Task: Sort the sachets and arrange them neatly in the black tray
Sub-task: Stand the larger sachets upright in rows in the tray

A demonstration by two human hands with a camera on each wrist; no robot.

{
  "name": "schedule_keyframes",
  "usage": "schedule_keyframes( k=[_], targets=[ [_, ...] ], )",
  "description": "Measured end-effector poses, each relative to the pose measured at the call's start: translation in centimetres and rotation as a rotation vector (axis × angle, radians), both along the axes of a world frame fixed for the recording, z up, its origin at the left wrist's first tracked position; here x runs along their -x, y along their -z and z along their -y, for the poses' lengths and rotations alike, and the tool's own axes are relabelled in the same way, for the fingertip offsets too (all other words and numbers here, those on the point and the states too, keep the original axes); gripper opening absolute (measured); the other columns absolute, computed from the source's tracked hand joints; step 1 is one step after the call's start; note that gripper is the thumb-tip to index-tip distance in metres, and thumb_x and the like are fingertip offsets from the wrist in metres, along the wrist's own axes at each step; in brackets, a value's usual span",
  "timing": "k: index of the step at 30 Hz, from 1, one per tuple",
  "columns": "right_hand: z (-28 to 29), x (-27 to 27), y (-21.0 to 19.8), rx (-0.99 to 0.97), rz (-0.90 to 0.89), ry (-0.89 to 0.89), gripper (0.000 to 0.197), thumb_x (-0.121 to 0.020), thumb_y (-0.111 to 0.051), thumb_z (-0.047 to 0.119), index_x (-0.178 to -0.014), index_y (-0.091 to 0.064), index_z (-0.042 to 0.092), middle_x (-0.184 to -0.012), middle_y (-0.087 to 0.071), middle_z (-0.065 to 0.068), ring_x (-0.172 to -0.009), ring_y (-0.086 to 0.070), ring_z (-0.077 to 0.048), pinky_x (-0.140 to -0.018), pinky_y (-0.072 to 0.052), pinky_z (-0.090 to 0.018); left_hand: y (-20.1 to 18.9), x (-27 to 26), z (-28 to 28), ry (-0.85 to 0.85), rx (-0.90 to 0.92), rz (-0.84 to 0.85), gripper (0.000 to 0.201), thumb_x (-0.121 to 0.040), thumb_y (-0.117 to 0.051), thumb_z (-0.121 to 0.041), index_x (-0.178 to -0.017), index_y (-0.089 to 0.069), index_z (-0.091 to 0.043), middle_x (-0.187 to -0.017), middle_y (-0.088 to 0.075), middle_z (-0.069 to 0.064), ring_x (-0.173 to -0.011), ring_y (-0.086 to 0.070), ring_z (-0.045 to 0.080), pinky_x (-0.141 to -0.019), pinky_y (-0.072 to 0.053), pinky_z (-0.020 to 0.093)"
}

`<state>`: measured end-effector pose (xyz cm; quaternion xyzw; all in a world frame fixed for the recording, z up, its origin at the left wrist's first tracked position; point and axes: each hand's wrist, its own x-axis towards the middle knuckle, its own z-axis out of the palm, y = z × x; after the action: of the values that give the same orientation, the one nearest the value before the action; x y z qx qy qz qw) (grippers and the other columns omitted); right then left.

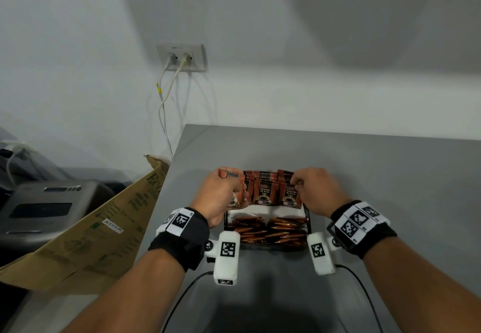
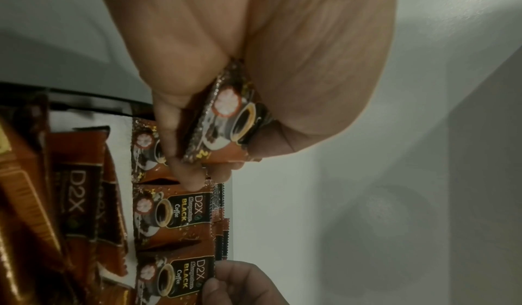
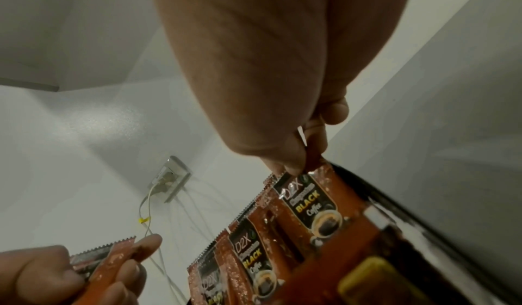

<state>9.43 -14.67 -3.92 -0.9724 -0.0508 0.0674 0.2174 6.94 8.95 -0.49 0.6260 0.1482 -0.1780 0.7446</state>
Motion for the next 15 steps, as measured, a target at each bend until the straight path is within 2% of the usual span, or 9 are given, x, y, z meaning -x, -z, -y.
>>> schedule_keyframes(
  k=[3,7,9,12,15],
  targets=[
    [0.1,0.0,-0.2,-0.003,-0.054,0.003,0.021,-0.097,-0.055,0.005,-0.102,-0.071,0.018,-0.101,-0.062,0.000,-0.087,-0.060,-0.015,-0.075,-0.049,-0.024,0.2,-0.1,-0.1,0.000,-0.001,-0.014,0.036,-0.083,-0.046,0.014,-0.114,-0.058,0.001,-0.084,-0.057,0.016,-0.071,-0.060,0.026,-0.068,-0.058,0.041],
    [0.0,-0.2,-0.5,0.011,-0.087,-0.022,0.022,-0.097,-0.052,0.004,-0.102,-0.068,0.018,-0.102,-0.061,0.001,-0.090,-0.060,-0.016,-0.077,-0.051,-0.026,0.4,-0.2,-0.1,0.017,-0.007,-0.012,0.035,-0.083,-0.047,0.014,-0.112,-0.058,0.000,-0.084,-0.058,0.014,-0.073,-0.060,0.026,-0.070,-0.058,0.041],
    [0.0,-0.3,-0.2,0.024,-0.079,-0.029,0.023,-0.096,-0.053,0.003,-0.101,-0.068,0.019,-0.104,-0.063,-0.001,-0.090,-0.061,-0.016,-0.080,-0.055,-0.031,0.5,-0.2,-0.1,0.022,-0.009,-0.015,0.034,-0.084,-0.047,0.013,-0.113,-0.059,-0.001,-0.083,-0.060,0.013,-0.073,-0.061,0.025,-0.071,-0.058,0.042],
    [0.2,-0.5,0.4,0.023,-0.066,-0.010,0.024,-0.095,-0.053,0.002,-0.099,-0.069,0.020,-0.103,-0.062,-0.002,-0.088,-0.061,-0.018,-0.079,-0.057,-0.034,0.5,-0.1,-0.2,0.034,-0.013,-0.021,0.034,-0.085,-0.048,0.012,-0.114,-0.060,-0.002,-0.083,-0.060,0.012,-0.074,-0.062,0.025,-0.072,-0.057,0.042],
    [0.2,-0.6,1.0,0.001,0.025,-0.001,0.018,-0.094,-0.058,0.005,-0.097,-0.071,0.018,-0.102,-0.061,-0.003,-0.088,-0.060,-0.020,-0.080,-0.056,-0.037,0.4,0.0,-0.2,0.041,-0.020,-0.014,0.034,-0.084,-0.047,0.012,-0.111,-0.060,-0.003,-0.082,-0.060,0.013,-0.076,-0.060,0.027,-0.072,-0.057,0.042]
  ],
)
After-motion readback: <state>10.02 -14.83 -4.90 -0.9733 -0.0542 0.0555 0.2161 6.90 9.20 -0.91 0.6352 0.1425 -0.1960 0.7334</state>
